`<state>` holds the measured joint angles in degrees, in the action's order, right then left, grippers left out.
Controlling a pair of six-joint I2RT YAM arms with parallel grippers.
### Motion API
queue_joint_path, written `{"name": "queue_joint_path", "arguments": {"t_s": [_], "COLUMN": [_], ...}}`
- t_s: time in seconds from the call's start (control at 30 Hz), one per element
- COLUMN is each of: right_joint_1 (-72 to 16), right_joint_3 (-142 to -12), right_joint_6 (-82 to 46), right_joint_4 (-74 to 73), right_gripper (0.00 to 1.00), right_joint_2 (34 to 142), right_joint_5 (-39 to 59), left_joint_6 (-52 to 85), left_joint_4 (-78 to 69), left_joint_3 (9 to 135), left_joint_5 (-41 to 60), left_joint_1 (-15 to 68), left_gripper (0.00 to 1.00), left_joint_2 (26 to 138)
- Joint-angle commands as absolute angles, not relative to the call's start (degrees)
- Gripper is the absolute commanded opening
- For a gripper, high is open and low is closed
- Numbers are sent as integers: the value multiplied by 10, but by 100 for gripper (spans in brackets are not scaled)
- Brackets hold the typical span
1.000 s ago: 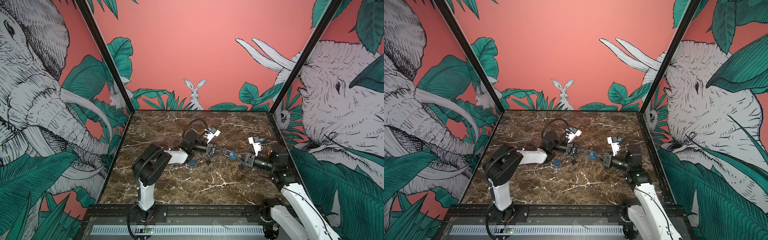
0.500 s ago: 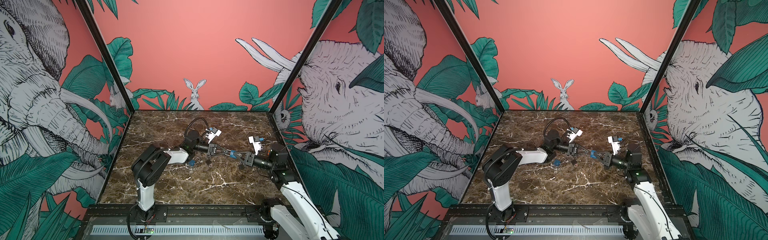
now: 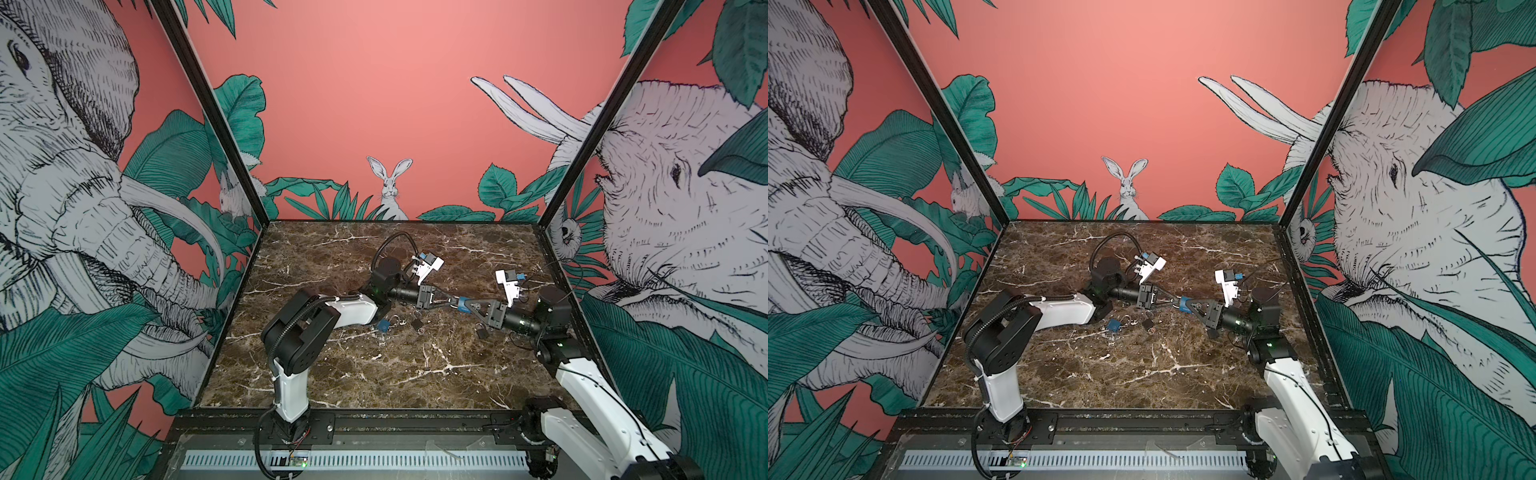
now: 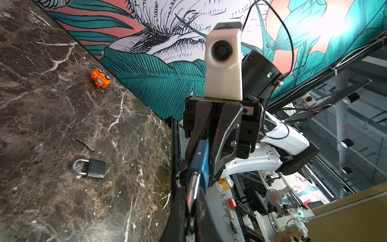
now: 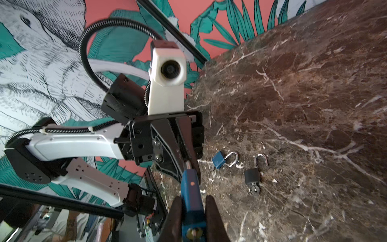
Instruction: Lock with the key
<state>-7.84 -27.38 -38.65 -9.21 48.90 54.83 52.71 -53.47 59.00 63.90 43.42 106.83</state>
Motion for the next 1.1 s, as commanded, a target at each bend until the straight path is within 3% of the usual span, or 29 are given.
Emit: {"name": "queue_joint_path", "arguments": {"t_s": [0.0, 0.4, 0.43, 0.5, 0.57, 0.8, 1.07], "right_joint_1": [-108, -107, -106, -104, -101, -84, -59], "right_joint_3": [-259, -268, -267, -265, -263, -260, -256], "right_joint_6": [-390, -373, -373, -372, -373, -378, -380], "right_joint_4": [-116, -85, -83, -79, -73, -46, 2], "right_gripper": [0, 0, 0, 0, 0, 0, 0], "right_joint_2": [515, 520, 518, 515, 513, 483, 419], "right_joint_5": [505, 486, 484, 479, 475, 471, 463], "left_joint_6": [533, 500, 495, 488, 490, 533, 566], "left_joint_4": [-618, -573, -566, -554, -554, -621, -662], "left_joint_3": [636, 636, 635, 632, 627, 598, 584], "left_joint_5": [711, 686, 679, 666, 656, 620, 610], "left_joint_1": [514, 510, 507, 500, 492, 453, 434], "left_gripper": [0, 0, 7, 33, 46, 65, 67], "left_joint_2": [1040, 1040, 1039, 1037, 1037, 1038, 1050]}}
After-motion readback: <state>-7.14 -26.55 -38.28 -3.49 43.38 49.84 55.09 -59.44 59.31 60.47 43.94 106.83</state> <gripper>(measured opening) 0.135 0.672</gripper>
